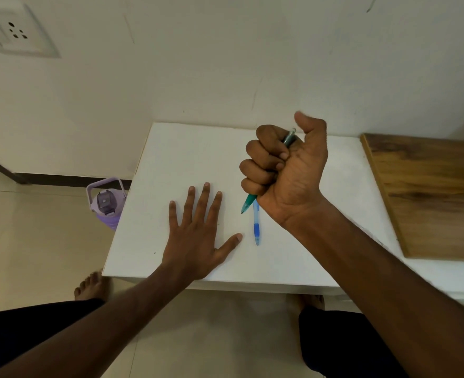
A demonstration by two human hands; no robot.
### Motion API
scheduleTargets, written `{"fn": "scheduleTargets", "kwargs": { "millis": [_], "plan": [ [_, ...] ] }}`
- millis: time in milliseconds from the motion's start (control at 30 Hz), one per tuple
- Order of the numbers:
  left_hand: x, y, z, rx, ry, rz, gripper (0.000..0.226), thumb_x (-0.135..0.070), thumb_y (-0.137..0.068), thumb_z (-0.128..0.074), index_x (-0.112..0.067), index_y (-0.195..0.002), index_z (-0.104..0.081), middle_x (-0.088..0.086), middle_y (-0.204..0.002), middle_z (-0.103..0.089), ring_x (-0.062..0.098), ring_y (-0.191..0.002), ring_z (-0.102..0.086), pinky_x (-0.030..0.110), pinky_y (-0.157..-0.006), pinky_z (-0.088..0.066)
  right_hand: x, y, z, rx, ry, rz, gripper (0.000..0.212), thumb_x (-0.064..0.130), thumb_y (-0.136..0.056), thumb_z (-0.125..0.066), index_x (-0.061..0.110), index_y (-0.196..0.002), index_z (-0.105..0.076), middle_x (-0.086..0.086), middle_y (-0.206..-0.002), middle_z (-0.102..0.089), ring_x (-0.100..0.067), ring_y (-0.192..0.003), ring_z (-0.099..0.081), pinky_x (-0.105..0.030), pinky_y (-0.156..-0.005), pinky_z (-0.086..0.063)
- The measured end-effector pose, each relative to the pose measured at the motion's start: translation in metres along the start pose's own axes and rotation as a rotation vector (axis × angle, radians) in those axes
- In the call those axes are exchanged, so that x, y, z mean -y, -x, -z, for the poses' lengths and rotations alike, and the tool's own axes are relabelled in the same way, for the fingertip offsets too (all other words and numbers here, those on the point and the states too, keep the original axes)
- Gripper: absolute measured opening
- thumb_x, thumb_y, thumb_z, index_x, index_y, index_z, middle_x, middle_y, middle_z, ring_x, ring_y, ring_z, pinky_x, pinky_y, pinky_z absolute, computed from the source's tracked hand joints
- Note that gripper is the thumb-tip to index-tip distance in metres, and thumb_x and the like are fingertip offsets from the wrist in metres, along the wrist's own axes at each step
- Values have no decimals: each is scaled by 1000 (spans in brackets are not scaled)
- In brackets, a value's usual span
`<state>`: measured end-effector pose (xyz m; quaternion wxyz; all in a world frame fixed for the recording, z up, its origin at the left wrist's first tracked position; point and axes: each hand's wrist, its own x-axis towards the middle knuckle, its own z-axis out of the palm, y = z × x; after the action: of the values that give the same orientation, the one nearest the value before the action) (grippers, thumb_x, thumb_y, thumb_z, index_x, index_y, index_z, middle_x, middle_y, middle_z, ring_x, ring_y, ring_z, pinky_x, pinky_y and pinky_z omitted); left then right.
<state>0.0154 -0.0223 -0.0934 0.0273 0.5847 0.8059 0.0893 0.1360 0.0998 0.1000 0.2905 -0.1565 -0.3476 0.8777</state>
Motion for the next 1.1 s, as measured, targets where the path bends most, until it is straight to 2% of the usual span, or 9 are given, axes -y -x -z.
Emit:
{"fn": "scheduleTargets", "kwargs": {
  "millis": [100, 233, 367, 500, 600, 733, 867, 1033, 1100],
  "plan": [
    [0, 0, 0, 6, -9, 5, 103, -91, -90, -22, -29, -169, -1, 1, -178, 12, 32, -164, 7, 69, -127, -8, -1, 2, -2, -6, 65, 4, 42, 35, -97, -19, 19, -58, -19, 3, -52, -15, -10, -44, -10, -15, -47, -17],
    [0, 0, 0, 8, -9, 9, 103, -91, -90, -21, -30, -169, 0, 1, -178, 13, 31, -164, 7, 69, -127, -7, -1, 3, -4, 2, 76, 29, 45, 43, -97, -23, 18, -59, -19, 2, -52, -15, -10, -44, -10, -16, -47, -16],
    [0, 0, 2, 16, -13, 7, 102, -91, -90, -20, -29, -169, 1, 1, -177, 14, 31, -164, 8, 68, -127, -7, -1, 1, -2, -28, 92, 9, 43, 34, -99, -16, 19, -59, -20, 6, -46, -23, -7, -41, -15, -14, -47, -19],
    [-1, 0, 4, 16, -7, 6, 102, -91, -90, -18, -29, -169, 1, 1, -177, 14, 31, -164, 8, 68, -127, -7, -1, 2, -3, -23, 76, 31, 44, 46, -92, -29, 18, -60, -19, 2, -52, -16, -10, -45, -11, -16, -47, -16],
    [-1, 0, 5, 27, -12, 7, 102, -91, -90, -17, -29, -169, 2, 1, -177, 16, 31, -164, 10, 68, -127, -6, -1, 1, -2, -32, 85, 26, 45, 35, -99, -18, 20, -57, -22, 4, -50, -19, -8, -42, -14, -14, -47, -19],
    [-2, 0, 5, 27, -12, 8, 102, -92, -90, -17, -30, -169, 2, 0, -177, 17, 31, -164, 10, 68, -127, -5, -2, 2, -2, -30, 72, 49, 48, 43, -101, -18, 18, -61, -20, 2, -52, -16, -10, -44, -11, -17, -48, -16],
    [-2, 0, 5, 27, -17, 9, 102, -92, -90, -16, -30, -169, 3, 0, -177, 17, 31, -164, 11, 68, -127, -5, -2, 2, -2, -35, 100, 43, 44, 35, -100, -15, 17, -60, -19, 1, -54, -15, -10, -46, -11, -16, -48, -17],
    [-1, 1, 4, 10, -6, 2, 102, -91, -91, -19, -29, -169, 0, 1, -178, 13, 31, -164, 8, 68, -127, -6, 0, 4, -2, -29, 81, 51, 53, 58, -93, -27, 17, -61, -18, 1, -53, -14, -11, -45, -8, -20, -49, -10],
    [-1, 0, 3, 9, -9, 4, 102, -91, -90, -20, -29, -169, 0, 1, -178, 13, 31, -164, 8, 68, -127, -6, -1, 3, -1, -54, 81, 47, 49, 47, -99, -23, 17, -61, -18, 2, -52, -15, -10, -44, -10, -19, -48, -12]
  ]
}}
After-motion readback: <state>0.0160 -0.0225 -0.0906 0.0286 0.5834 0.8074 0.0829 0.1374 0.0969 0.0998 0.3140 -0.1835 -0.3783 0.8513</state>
